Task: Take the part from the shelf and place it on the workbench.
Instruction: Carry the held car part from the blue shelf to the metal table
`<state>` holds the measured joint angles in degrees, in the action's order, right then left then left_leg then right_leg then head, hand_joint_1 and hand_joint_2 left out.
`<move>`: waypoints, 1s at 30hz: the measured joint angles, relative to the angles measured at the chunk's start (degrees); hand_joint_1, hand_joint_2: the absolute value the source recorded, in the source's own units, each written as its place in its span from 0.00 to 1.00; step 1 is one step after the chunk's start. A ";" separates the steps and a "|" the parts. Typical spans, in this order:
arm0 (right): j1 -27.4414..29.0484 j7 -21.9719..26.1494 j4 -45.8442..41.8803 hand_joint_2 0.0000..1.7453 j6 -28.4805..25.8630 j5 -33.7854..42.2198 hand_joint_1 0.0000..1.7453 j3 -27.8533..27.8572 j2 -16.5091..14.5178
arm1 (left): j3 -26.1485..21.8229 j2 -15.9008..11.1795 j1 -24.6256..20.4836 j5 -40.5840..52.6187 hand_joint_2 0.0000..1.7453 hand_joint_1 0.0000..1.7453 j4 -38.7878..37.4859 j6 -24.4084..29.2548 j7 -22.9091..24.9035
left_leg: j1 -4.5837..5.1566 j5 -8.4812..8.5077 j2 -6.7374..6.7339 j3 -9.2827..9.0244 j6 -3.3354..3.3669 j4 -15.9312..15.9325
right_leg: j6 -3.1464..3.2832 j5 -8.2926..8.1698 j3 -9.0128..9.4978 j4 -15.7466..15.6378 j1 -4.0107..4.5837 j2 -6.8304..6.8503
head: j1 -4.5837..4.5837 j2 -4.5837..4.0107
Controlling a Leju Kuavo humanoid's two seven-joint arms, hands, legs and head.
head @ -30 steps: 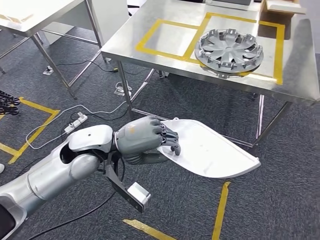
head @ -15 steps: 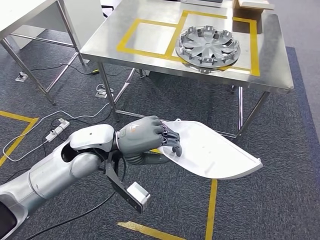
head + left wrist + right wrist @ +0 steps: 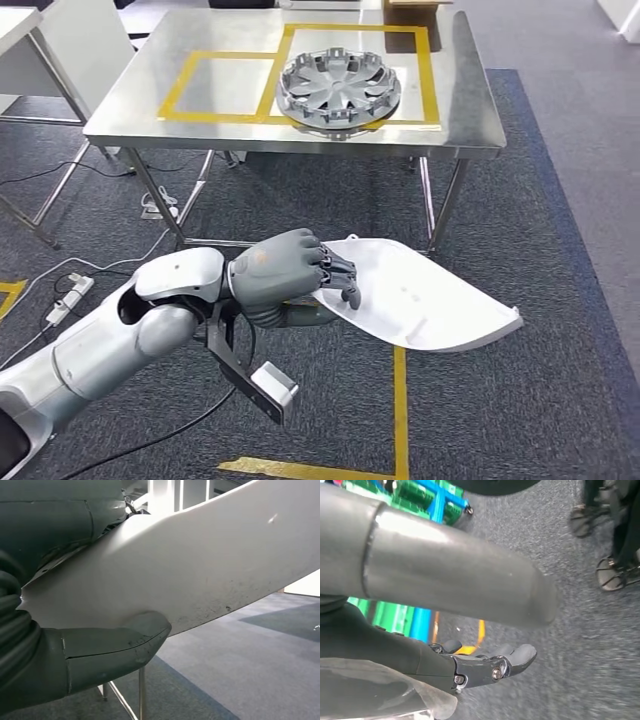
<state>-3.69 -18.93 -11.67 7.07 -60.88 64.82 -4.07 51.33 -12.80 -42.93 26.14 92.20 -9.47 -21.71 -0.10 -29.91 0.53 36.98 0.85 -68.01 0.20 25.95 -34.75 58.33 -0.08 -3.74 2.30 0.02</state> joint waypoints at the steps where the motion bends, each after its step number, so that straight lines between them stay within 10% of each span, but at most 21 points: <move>1: 0.01 -0.16 0.01 0.00 -0.06 0.07 0.00 0.16 0.02 | -0.10 -0.04 0.00 0.01 1.00 1.00 0.04 0.08 0.05 | 0.04 1.59 1.05 -1.71 0.59 3.73 | -0.12 -0.08 -0.07 0.04 0.10 -0.55 | 0.04 0.00; 4: 0.00 0.06 0.02 0.00 0.02 0.79 0.00 0.59 0.02 | -0.39 -0.06 0.10 0.17 1.00 1.00 0.16 0.51 0.09 | 0.33 2.64 2.81 -3.85 1.24 8.83 | -0.87 -0.47 -0.64 0.10 -0.20 -1.75 | 0.03 0.00; 7: 0.26 2.03 -0.01 0.00 1.32 1.56 0.00 1.14 0.17 | -0.65 -0.12 0.27 0.58 1.00 1.00 0.18 1.15 0.10 | 0.12 3.25 1.87 -4.16 1.40 9.98 | -1.78 0.06 -1.42 0.69 -0.34 -1.05 | 0.11 0.00; 12: 0.05 6.71 -0.04 0.00 1.60 0.91 0.00 1.34 0.32 | -1.12 -0.84 1.54 1.14 1.00 1.00 0.20 1.89 0.08 | -0.19 3.68 0.10 -4.19 1.64 10.53 | -3.13 7.01 -7.89 15.01 -0.83 3.25 | 0.55 0.00; 16: 0.33 9.51 -0.12 0.00 1.36 0.22 0.00 1.32 0.49 | -1.38 -1.63 1.78 1.85 1.00 1.00 0.21 1.89 0.43 | -0.44 3.30 -0.48 -4.16 0.88 10.09 | -3.84 2.04 -2.24 5.46 -1.32 3.81 | 0.61 0.00; 22: 0.57 11.58 -0.12 0.00 0.97 -0.86 0.00 1.09 0.48 | -2.14 -3.01 1.51 2.91 1.00 1.00 0.26 2.23 1.22 | -0.36 2.45 -0.66 -3.72 -0.91 8.96 | -1.71 1.16 0.93 0.06 -1.18 3.78 | 0.45 0.00; 27: 0.68 11.81 -0.12 0.00 0.42 -1.36 0.00 0.63 0.34 | -2.32 -3.70 1.98 3.84 1.00 1.00 0.25 2.74 1.56 | -0.47 -4.43 -0.64 2.98 -1.53 -5.81 | -0.56 1.21 1.03 -0.04 -1.12 3.73 | 0.28 0.00; 30: 0.65 11.93 -0.12 0.00 0.28 -1.72 0.00 0.31 0.12 | -2.16 -3.67 2.29 4.68 1.00 1.00 0.20 3.06 2.01 | -0.40 -0.63 -0.62 1.96 -0.91 -2.71 | -0.54 1.29 1.26 -0.02 -0.96 3.35 | 0.27 0.00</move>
<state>-3.04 -7.00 -11.78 7.34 -62.60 65.13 -3.94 49.17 -16.47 -40.64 30.82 92.40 -6.41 -19.70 -0.50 -30.54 -0.10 38.95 -0.06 -70.72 -0.34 27.23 -33.49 58.31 -1.04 -0.39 2.57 0.02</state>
